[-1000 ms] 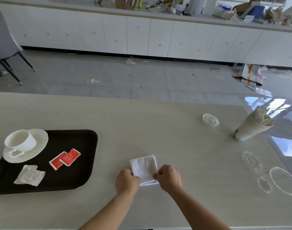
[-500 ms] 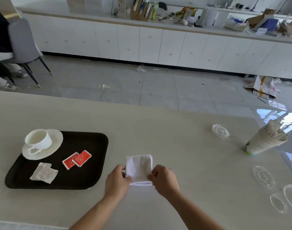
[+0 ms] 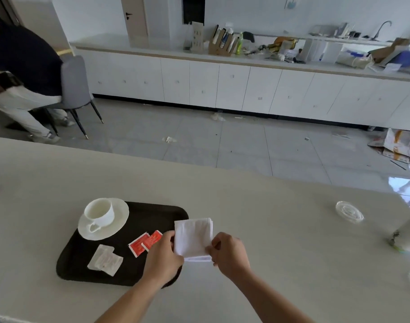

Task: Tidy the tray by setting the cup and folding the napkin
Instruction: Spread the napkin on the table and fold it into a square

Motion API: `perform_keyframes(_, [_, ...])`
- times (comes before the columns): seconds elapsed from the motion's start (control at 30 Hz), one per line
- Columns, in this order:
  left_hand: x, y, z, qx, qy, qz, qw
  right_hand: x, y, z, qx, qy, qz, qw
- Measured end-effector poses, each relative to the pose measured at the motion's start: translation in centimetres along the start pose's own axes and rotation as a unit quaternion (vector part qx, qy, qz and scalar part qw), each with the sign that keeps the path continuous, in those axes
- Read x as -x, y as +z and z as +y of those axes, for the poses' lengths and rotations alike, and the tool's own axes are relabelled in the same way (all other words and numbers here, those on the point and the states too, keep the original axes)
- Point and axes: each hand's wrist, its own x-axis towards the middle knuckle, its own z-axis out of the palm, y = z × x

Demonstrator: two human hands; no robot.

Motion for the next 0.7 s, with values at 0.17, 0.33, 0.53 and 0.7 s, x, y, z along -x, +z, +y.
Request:
perform_keyframes(0.17, [-4.4, -4.5, -2.9, -0.002, 0.026, -0.016, 1.000, -1.8, 3.4, -4.5, 0.007, 0.023, 0.039, 0.999])
perform_keyframes(0.33, [-8.0, -7.0, -4.9, -0.009, 0.051, -0.052, 0.997, -3.5, 6.0, -7.5, 0.031, 0.060, 0.070, 0.995])
perform_keyframes(0.53, [-11.6, -8.3, -6.3, -0.020, 0.079, -0.068, 0.994, -6.1, 8.2, -9.5, 0.043, 0.103, 0.111, 0.988])
perform_keyframes(0.7, [-13.6, -7.8, -7.7, -0.040, 0.066, -0.059, 0.995, -7.7, 10.3, -9.6, 0.040, 0.122, 0.116, 0.985])
